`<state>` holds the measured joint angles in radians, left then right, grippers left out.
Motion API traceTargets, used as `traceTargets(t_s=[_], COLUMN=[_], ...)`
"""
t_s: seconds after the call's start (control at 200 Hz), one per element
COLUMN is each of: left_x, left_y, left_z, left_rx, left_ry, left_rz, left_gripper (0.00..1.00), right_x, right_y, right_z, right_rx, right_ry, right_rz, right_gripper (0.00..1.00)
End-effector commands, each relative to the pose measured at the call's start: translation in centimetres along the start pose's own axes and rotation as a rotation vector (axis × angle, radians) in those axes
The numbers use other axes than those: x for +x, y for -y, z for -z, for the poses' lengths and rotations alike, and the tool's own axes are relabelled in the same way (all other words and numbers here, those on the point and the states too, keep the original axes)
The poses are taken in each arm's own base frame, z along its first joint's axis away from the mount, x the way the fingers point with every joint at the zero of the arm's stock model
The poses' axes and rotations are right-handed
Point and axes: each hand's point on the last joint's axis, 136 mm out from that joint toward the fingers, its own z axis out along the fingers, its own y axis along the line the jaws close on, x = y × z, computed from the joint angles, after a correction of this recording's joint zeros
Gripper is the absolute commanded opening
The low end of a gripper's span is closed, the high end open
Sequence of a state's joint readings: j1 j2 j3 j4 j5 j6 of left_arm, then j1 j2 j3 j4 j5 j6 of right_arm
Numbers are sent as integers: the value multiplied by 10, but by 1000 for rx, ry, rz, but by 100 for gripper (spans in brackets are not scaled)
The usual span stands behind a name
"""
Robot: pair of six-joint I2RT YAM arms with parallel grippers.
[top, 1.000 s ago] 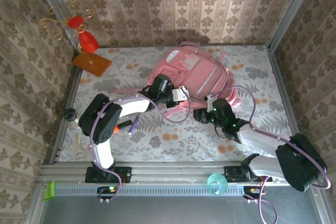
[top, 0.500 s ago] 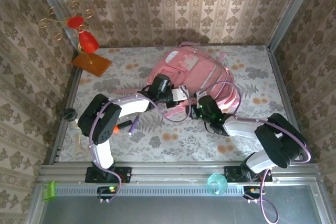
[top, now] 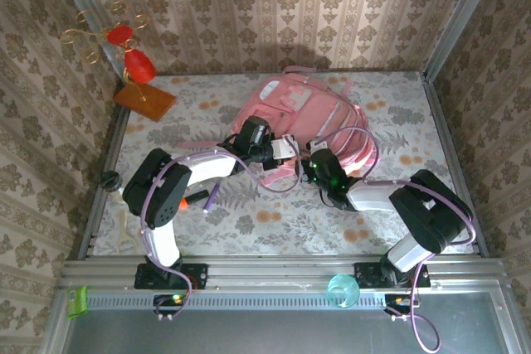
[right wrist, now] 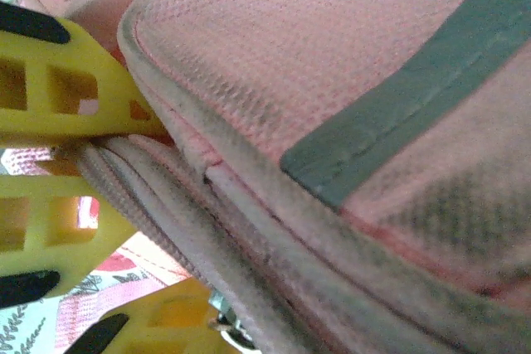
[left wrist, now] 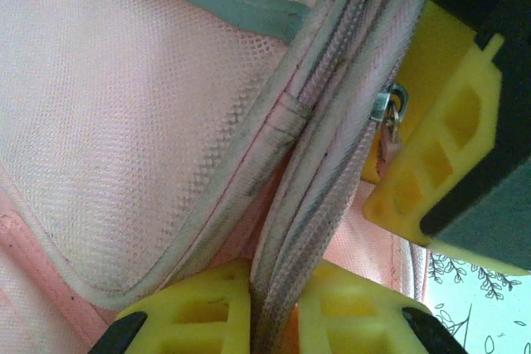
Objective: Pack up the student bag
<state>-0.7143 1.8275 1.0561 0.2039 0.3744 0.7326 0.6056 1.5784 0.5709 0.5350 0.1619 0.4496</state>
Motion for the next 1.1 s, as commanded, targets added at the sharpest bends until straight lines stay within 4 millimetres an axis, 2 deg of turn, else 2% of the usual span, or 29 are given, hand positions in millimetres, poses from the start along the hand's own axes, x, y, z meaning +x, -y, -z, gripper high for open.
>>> traceTargets(t_s=[0.0, 0.14, 0.225, 0.4, 0.42, 0.58, 0.875, 1.095], left_x=[-11, -8, -4, 4, 4, 8, 22, 35], left_y=[18, 17, 15, 9, 8, 4, -2, -12], left_z=[5, 3, 3, 5, 5, 9, 15, 22], left_rx=[83, 75, 65, 45, 42, 26, -1, -26], left_ry=[17, 1, -14, -30, -30, -34, -71, -107], left_rz=[30, 28, 26, 32, 31, 30, 4, -9], left_gripper=[0, 0, 0, 0, 0, 0, 0, 0], right_x=[-48, -40, -30, 0, -6, 12, 12, 5], right_y=[-15, -12, -1, 44, 46, 77, 115, 128], right_z=[4, 13, 21, 34, 40, 50, 76, 91], right_rx=[-54, -59, -24, 153, 164, 268, 411, 391], right_ry=[171, 147, 116, 9, 18, -62, -105, -105], right_rz=[-47, -64, -79, -117, -124, -137, -163, -228], right_gripper=[19, 7, 0, 0, 0, 0, 0, 0])
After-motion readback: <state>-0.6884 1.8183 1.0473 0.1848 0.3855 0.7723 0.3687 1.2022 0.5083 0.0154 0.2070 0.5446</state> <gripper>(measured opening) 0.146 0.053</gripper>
